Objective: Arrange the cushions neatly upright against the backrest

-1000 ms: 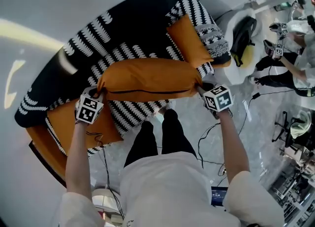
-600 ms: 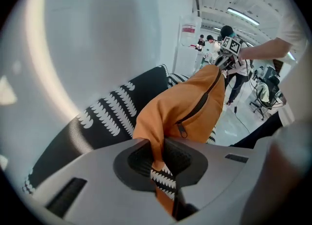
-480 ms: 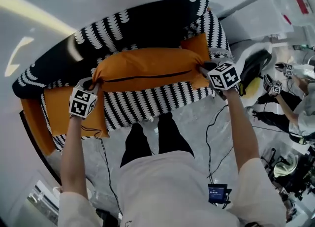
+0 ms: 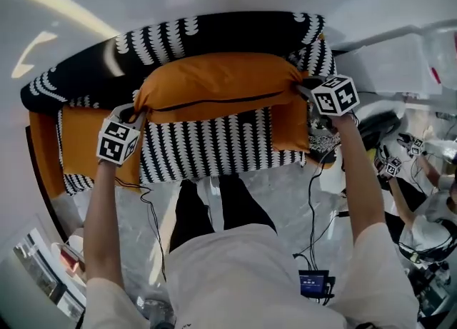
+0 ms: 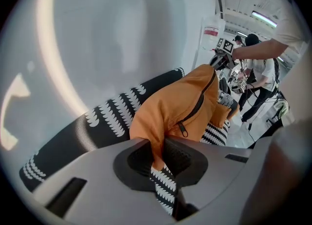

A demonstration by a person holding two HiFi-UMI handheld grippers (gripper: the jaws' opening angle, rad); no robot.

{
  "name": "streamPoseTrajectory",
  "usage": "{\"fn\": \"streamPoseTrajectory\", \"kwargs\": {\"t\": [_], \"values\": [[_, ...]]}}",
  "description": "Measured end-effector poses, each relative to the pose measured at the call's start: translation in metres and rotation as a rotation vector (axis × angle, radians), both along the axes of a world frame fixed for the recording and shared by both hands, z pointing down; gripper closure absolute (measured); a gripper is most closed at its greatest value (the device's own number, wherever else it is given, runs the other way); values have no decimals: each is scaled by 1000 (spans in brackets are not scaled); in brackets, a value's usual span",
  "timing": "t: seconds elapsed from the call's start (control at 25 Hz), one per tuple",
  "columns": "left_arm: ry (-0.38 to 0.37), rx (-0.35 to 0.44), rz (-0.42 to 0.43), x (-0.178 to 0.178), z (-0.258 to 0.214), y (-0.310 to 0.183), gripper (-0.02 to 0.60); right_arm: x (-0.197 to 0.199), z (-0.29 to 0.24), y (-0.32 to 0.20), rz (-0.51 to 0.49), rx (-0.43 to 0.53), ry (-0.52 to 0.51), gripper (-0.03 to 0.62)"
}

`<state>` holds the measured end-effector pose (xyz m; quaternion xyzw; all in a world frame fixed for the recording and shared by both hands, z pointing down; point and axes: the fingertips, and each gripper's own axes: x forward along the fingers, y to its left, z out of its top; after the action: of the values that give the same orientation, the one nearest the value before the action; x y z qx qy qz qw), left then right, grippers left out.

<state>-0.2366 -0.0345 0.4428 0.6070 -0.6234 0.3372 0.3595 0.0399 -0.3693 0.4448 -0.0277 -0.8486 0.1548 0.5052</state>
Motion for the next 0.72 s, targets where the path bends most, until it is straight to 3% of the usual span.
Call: {"fn": "streamPoseTrajectory", "kwargs": {"t": [0.36, 0.56, 0.72], "values": [[179, -65, 68, -2, -4, 11, 532, -7, 3, 6, -104, -187, 106, 549], [190, -119, 58, -14, 37, -6, 532, -25, 46, -17, -85, -213, 154, 549], [177, -66, -31, -45, 50, -31, 529, -55, 54, -44, -33, -225, 86, 548]]}}
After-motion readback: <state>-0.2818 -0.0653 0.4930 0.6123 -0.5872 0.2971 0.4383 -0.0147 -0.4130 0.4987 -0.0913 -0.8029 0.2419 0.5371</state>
